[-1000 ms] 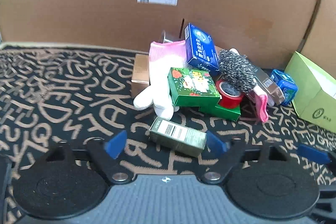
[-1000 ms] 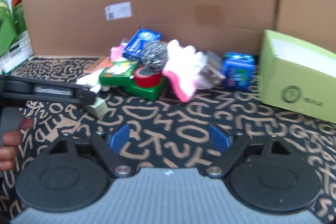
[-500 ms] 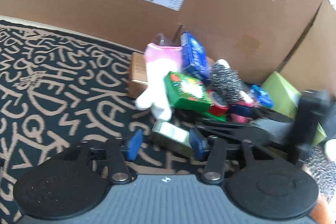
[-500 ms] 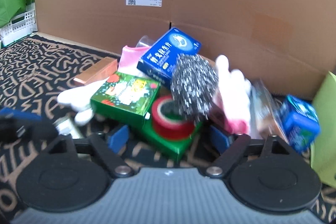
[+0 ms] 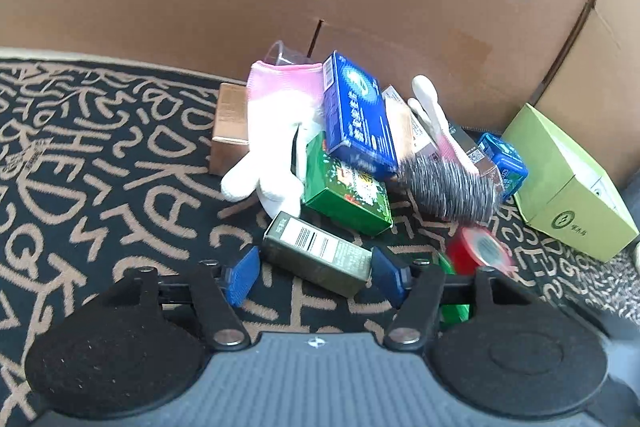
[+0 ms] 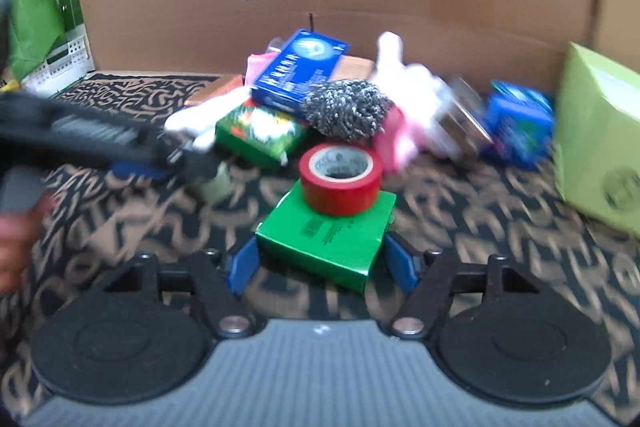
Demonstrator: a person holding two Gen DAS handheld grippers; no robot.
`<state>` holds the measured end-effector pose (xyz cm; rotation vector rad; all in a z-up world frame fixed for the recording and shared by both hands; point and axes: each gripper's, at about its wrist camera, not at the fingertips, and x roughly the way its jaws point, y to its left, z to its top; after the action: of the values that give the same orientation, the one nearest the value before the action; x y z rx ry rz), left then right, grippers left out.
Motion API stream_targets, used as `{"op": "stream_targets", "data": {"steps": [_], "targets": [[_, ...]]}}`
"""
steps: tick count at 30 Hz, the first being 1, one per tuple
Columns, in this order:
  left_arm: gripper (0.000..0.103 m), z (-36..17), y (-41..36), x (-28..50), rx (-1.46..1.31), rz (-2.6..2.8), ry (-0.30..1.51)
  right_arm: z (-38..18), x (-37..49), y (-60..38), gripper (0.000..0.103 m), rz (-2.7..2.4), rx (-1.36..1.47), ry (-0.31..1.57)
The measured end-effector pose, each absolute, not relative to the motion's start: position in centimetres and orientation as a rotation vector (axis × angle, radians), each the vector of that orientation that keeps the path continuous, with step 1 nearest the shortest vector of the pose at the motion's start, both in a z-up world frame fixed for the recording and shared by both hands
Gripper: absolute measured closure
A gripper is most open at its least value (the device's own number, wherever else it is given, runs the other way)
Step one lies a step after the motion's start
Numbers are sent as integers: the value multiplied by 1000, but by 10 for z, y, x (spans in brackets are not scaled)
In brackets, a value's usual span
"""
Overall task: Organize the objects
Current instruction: 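Grasp the tape-topped green box with right gripper while left grasps small grey box, then carry both held items into the lime-green shoebox and open both grippers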
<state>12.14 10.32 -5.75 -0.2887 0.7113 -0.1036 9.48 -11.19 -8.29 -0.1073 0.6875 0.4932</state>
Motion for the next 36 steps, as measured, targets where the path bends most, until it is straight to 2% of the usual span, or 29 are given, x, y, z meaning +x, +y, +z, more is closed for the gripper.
{"op": "stream_targets", "data": {"steps": [7,9,10,11,12,13,14,17,20,22,23,26,27,30,31,32,34,36], "targets": [[40,-57,89,110,-177,-205,692,-75,32,-150,36,420,-101,704],[44,-57,85,93,-147,-266,689,-73,28,-157,33,379,-78,709],[53,-57,83,83,-127,-309,703,-71,25,-160,29,355,-66,708],[53,-59,81,78,-118,-330,733,-70,25,-162,25,338,-60,708],[51,-60,82,69,-124,-326,735,-68,24,-164,25,328,-56,696],[43,-58,83,61,-128,-311,733,-65,22,-166,24,328,-53,677],[39,-56,84,56,-136,-306,740,-62,21,-166,24,334,-49,662],[38,-48,88,53,-217,-325,739,-53,23,-163,24,351,-25,614],[31,-45,78,67,-209,-289,708,-55,34,-156,30,343,-34,609],[31,-46,68,80,-147,-238,665,-60,41,-153,44,325,-34,611],[31,-48,65,87,-123,-228,660,-61,43,-155,59,316,-24,609],[32,-51,63,102,-99,-252,677,-59,41,-170,59,277,42,597],[34,-52,63,104,-101,-273,679,-58,39,-177,59,258,42,594],[52,-53,57,97,-72,-342,685,-61,34,-196,60,152,31,617],[63,-51,53,92,-49,-370,688,-64,34,-202,60,120,32,631],[67,-51,50,86,-37,-400,702,-67,35,-207,60,88,32,655],[67,-53,44,75,-35,-460,739,-73,34,-214,58,87,40,690],[67,-55,38,70,-6,-456,736,-71,30,-217,49,98,67,678]]}}
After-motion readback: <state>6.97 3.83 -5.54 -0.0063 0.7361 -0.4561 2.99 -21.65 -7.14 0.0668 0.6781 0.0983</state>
